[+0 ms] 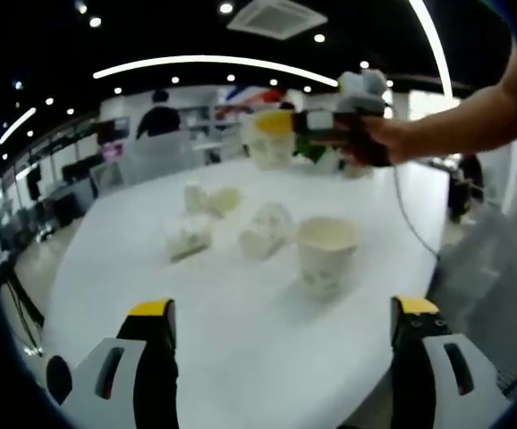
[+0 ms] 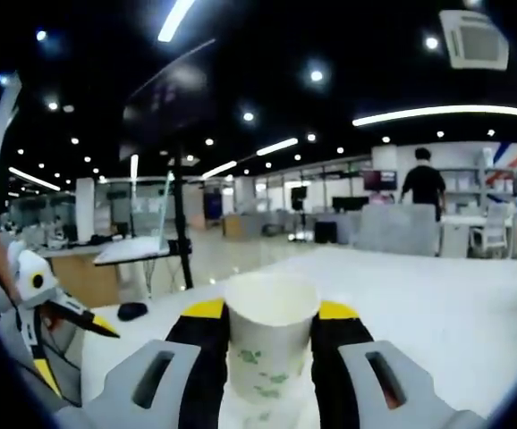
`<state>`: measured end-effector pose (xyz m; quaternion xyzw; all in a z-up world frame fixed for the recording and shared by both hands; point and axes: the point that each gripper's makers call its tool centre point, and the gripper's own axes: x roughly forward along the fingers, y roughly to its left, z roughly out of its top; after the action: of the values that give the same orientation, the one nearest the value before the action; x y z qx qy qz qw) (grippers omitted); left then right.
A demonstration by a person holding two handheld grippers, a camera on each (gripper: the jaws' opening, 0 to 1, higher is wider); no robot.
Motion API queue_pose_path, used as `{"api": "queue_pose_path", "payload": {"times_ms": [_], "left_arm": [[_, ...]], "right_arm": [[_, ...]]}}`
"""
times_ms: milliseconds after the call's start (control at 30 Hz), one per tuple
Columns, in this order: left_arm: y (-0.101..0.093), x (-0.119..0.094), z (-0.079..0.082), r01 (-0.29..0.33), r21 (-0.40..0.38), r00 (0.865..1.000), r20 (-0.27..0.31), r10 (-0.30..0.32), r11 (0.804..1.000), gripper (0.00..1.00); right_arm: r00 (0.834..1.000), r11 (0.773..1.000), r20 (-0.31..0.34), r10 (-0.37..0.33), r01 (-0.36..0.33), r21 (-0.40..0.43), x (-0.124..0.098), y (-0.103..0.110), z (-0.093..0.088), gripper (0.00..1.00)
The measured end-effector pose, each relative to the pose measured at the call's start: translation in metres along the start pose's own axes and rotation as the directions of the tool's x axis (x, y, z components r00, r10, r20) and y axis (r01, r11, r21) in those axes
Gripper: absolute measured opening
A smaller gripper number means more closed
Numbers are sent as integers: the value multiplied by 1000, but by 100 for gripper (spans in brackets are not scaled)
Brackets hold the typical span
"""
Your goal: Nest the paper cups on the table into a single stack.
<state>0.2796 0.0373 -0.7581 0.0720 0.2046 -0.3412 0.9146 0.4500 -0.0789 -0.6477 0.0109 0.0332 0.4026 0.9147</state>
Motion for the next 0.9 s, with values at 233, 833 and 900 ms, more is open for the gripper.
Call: {"api": "queue_pose_path", "payload": {"times_ms": [233, 833, 900], "left_arm": [[1, -1, -1, 3, -43, 1000, -5, -3, 999, 98], [-5, -2, -2, 23, -2, 1000, -3, -23, 1000, 95], [-7, -2, 0, 29, 0, 1000, 3, -29, 1000, 95]], "right_arm": [[1000, 1000, 7, 0, 0, -1, -8, 5, 2, 33], [999, 998, -14, 50, -51, -46, -26, 38, -7, 34], [998, 997, -19, 61, -62, -53, -28, 44, -10, 34]]}}
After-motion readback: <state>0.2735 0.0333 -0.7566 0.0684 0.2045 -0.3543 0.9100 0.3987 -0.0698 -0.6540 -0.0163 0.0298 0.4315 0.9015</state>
